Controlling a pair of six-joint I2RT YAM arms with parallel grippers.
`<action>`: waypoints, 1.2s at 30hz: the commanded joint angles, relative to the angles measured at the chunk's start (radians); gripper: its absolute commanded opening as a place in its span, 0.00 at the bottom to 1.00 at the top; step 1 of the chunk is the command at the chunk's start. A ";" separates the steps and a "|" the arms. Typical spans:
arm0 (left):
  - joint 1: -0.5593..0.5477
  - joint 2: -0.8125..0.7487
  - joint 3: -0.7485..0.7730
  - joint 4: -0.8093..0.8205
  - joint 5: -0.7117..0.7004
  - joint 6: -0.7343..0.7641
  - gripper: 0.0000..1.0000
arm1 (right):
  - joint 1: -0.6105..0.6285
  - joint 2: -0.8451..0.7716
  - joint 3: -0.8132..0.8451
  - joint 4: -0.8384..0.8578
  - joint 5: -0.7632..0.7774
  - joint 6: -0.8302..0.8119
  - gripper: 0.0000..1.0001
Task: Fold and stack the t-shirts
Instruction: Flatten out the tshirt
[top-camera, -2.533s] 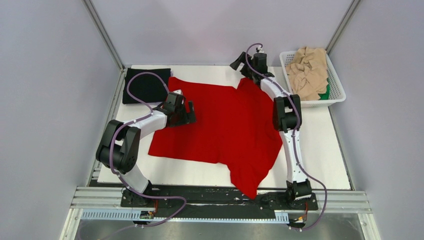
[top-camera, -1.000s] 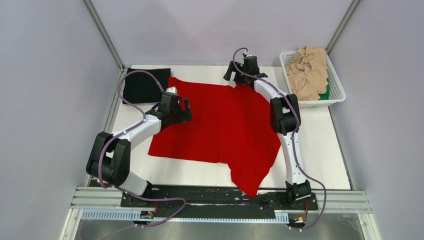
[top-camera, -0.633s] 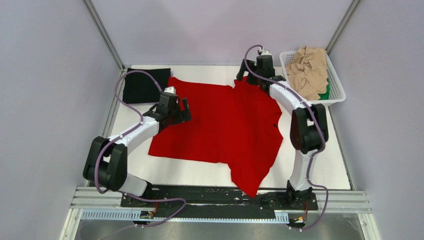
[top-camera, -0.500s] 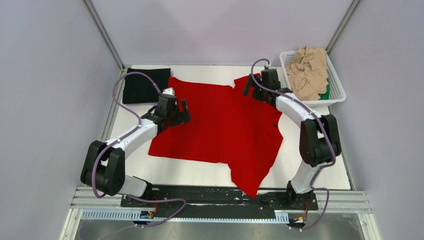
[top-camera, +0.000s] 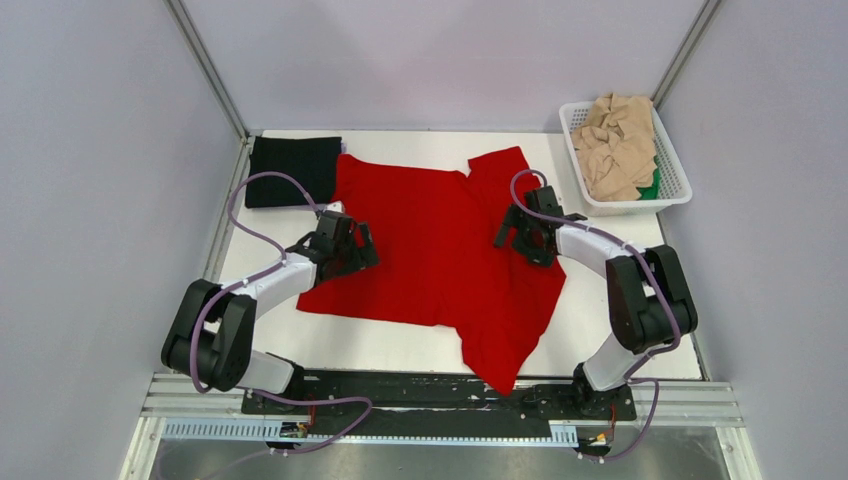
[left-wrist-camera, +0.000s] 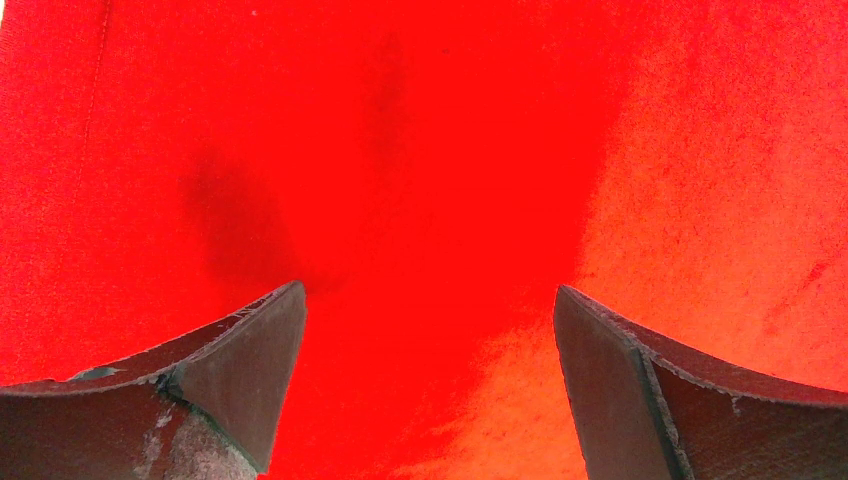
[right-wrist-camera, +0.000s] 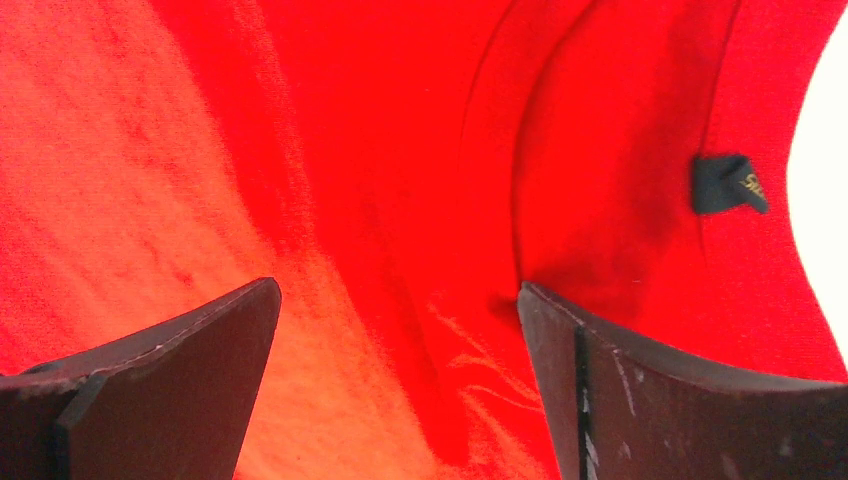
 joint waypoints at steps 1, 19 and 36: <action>0.028 0.042 -0.003 0.073 0.002 -0.050 1.00 | -0.014 0.114 0.050 -0.066 0.085 0.017 1.00; 0.037 0.151 0.126 -0.010 0.055 -0.060 1.00 | -0.107 0.348 0.422 -0.209 0.215 -0.043 1.00; -0.003 -0.531 -0.030 -0.611 -0.262 -0.296 1.00 | -0.061 -0.490 -0.133 -0.049 0.169 0.047 1.00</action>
